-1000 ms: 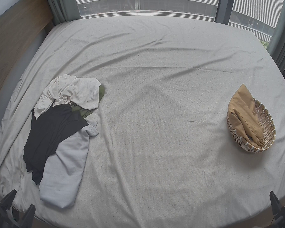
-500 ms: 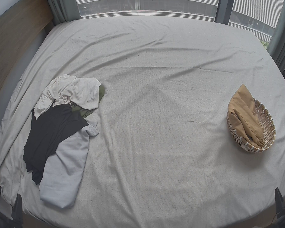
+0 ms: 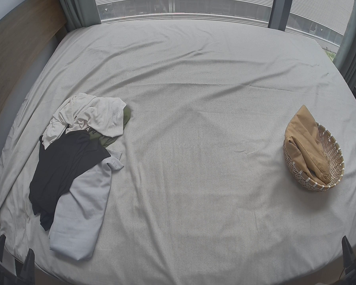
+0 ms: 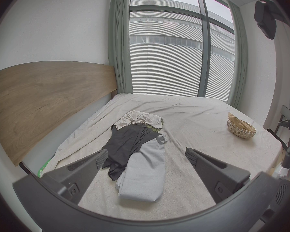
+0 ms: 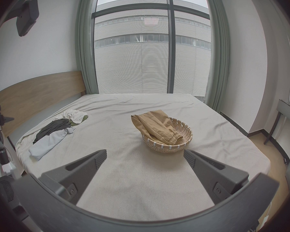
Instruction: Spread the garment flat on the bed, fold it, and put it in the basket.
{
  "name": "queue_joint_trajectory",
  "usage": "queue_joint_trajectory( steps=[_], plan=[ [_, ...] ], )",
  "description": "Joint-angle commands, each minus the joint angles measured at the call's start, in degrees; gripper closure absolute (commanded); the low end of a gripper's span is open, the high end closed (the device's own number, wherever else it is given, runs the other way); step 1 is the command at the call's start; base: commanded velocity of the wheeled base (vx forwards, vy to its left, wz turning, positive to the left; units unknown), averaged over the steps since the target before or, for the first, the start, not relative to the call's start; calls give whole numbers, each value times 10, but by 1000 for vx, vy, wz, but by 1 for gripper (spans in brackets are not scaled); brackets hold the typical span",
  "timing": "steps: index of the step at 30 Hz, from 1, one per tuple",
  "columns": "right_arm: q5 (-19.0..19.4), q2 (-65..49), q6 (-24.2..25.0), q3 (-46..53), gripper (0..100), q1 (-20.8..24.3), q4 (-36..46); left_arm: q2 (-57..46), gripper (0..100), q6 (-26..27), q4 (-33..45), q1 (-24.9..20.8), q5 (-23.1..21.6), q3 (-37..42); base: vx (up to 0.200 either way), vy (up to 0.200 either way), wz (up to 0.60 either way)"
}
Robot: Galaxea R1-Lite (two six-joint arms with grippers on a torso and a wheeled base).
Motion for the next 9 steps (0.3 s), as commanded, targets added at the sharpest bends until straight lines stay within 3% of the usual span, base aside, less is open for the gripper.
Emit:
queue_joint_trajectory(
  steps=[1, 9],
  plan=[
    [1, -7, 0, 9, 0, 0, 2, -6, 0, -1, 0, 0, 0, 10, 0, 0, 0],
    [1, -7, 1, 9, 0, 0, 2, -6, 0, 5, 0, 0, 0, 10, 0, 0, 0]
  ],
)
